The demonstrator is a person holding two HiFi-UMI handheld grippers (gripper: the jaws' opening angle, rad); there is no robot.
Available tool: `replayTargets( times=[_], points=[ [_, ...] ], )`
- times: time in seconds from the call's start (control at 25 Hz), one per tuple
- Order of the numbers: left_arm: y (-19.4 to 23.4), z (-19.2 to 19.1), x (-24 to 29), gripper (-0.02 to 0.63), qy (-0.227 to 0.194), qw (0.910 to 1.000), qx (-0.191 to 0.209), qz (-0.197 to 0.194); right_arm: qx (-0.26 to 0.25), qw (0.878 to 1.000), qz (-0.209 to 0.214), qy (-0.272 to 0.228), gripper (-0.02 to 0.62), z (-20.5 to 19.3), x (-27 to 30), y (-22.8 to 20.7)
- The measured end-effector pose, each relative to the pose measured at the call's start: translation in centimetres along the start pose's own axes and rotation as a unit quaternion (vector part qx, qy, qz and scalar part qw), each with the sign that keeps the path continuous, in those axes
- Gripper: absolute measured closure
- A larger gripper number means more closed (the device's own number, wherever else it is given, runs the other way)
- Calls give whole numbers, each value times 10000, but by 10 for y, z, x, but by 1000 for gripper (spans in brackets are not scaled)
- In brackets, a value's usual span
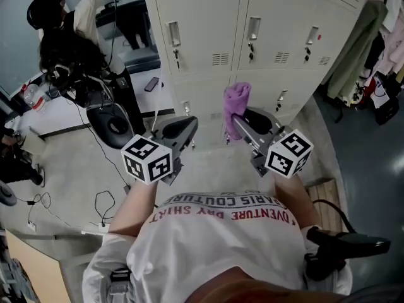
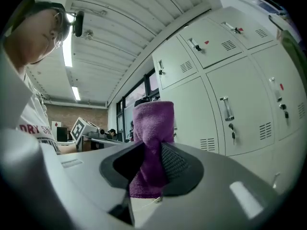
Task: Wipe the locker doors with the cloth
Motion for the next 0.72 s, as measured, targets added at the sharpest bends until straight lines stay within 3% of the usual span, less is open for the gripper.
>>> replayTargets(
  times=[0.16,0.36,0.72],
  points=[
    [22,33,41,604,-202,9997,-95,-43,-134,9998,165,-5,509,2,29,-56],
    [37,52,61,603,-131,9968,-362,-705,19,9977,545,-394,509,5,59,-80],
    [81,89,54,603,-38,9990,238,-378,182,9980,434,-429,509,14,117,-95]
  ],
)
Point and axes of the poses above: the fingertips, and each gripper's own axes: x forward along the fingers, y to its left, z out of its top, the point moved 7 cm from there along -x, backward along the fingers, and after that the axes turned 13 degrees about -x, right-handed, at the moved point
